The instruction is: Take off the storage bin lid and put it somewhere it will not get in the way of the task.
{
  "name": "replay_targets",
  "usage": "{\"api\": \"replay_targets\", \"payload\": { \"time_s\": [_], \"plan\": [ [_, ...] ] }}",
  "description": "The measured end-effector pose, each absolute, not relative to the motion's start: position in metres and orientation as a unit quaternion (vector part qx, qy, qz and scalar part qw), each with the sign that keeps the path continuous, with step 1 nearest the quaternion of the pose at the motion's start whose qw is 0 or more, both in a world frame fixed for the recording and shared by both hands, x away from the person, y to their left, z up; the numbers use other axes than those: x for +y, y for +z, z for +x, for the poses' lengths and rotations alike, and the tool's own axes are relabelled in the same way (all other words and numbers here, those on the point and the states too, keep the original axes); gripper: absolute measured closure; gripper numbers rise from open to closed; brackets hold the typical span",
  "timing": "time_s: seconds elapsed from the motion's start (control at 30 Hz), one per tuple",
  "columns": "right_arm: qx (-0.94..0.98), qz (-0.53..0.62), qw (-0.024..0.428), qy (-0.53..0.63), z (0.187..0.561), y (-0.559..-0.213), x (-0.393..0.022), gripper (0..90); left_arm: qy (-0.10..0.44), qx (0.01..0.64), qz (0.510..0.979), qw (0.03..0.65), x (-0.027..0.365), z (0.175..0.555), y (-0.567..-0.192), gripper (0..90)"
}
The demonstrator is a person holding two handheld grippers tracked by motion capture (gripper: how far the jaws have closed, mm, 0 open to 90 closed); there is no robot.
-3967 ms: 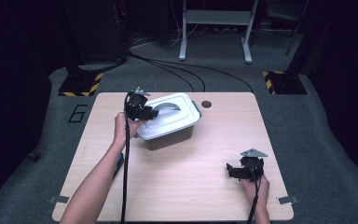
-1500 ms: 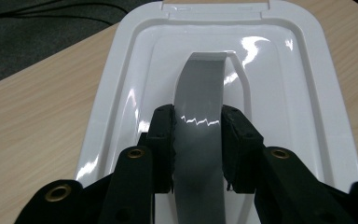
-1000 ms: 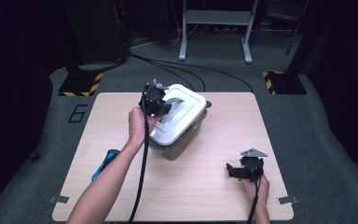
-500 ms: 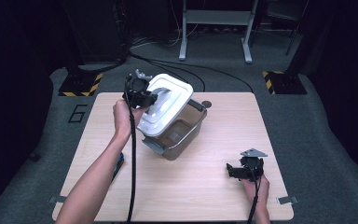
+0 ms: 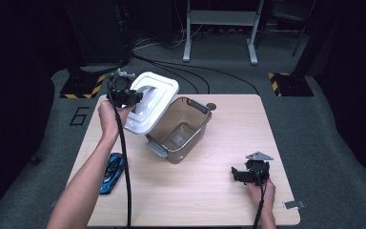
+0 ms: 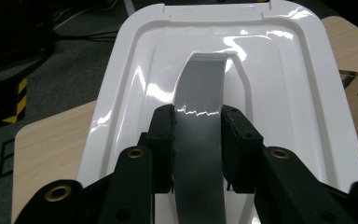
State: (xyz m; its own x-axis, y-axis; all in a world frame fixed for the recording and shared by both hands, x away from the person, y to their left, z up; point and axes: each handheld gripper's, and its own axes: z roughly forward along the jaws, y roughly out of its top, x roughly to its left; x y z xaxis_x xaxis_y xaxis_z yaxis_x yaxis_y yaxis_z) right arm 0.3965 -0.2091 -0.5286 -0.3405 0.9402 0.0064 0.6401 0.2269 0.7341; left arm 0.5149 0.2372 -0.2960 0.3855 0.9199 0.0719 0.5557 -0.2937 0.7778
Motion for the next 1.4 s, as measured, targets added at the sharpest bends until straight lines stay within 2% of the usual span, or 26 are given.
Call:
{"api": "replay_targets", "payload": {
  "time_s": [0.6, 1.4],
  "plan": [
    [0.755, 0.521, 0.227, 0.327, 0.396, -0.528, -0.21, 6.5, 0.267, 0.55, 0.724, 0.319, 0.288, 0.526, -0.324, 67.4],
    [0.754, 0.522, 0.227, 0.327, 0.397, -0.528, -0.21, 6.6, 0.269, 0.609, 0.687, 0.292, 0.323, 0.537, -0.377, 67.5]
  ]
}}
